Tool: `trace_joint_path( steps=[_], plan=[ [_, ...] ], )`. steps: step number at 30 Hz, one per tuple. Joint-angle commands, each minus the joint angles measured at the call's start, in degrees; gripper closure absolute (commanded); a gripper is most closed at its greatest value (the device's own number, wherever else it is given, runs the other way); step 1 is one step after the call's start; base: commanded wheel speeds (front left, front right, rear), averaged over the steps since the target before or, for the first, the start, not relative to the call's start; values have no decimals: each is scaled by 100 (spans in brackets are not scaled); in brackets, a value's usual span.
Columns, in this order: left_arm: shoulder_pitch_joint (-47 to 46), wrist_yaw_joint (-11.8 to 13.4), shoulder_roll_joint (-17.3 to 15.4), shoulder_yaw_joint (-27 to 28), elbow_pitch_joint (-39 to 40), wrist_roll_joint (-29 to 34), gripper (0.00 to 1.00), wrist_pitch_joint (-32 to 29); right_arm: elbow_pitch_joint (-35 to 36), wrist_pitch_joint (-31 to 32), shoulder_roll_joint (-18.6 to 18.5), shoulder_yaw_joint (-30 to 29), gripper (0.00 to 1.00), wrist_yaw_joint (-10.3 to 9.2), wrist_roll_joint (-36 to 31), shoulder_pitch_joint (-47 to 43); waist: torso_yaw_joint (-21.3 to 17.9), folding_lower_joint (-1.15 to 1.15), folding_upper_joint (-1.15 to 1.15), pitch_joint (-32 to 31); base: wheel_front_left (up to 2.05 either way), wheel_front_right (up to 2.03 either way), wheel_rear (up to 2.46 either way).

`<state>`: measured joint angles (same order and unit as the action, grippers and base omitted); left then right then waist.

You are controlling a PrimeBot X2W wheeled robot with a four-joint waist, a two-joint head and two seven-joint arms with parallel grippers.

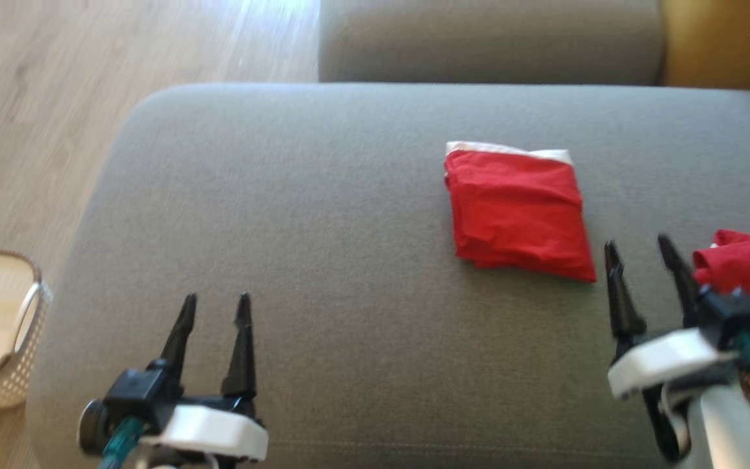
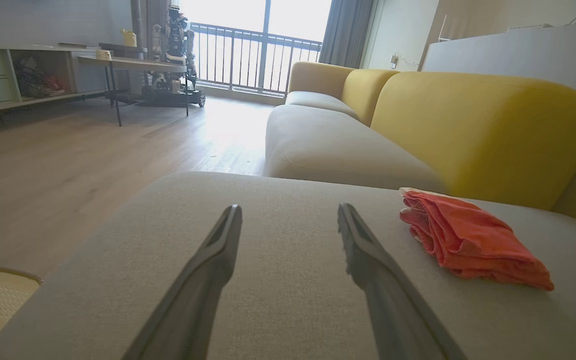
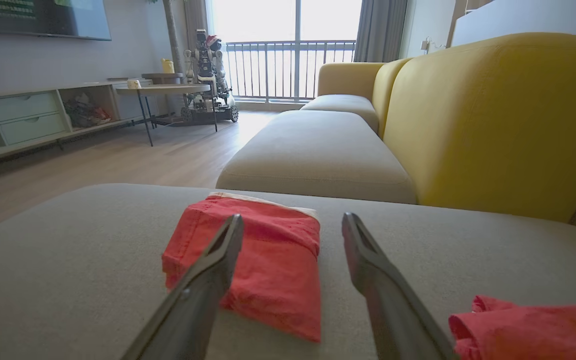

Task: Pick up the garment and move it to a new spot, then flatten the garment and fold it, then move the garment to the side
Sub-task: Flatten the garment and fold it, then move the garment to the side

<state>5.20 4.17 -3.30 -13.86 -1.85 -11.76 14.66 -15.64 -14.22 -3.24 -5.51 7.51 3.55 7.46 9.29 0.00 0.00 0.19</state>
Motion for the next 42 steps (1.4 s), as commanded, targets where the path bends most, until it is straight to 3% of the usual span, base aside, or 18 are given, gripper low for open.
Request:
trace_joint_path(
  steps=[1,7,15,36,42],
  plan=[
    [-96,47,36,259,248,36,0,34,309,-67,26,151,0,-2,-86,13,-107,0,0,-98,0,0,0],
    [168,-102,40,392,524,276,0,34,1164,-75,34,39,0,-2,279,-838,-108,0,0,-194,0,0,0],
    [389,-318,41,404,330,520,0,34,1345,-77,35,171,0,-2,436,-1304,-116,0,0,-263,0,0,0],
    [354,-269,42,237,220,582,0,34,1404,-77,35,80,0,-2,537,-1265,-3,0,0,-31,0,0,0],
    [37,-344,42,236,317,508,0,34,1096,-77,36,121,0,-2,603,-343,92,0,0,593,0,0,0]
  ],
)
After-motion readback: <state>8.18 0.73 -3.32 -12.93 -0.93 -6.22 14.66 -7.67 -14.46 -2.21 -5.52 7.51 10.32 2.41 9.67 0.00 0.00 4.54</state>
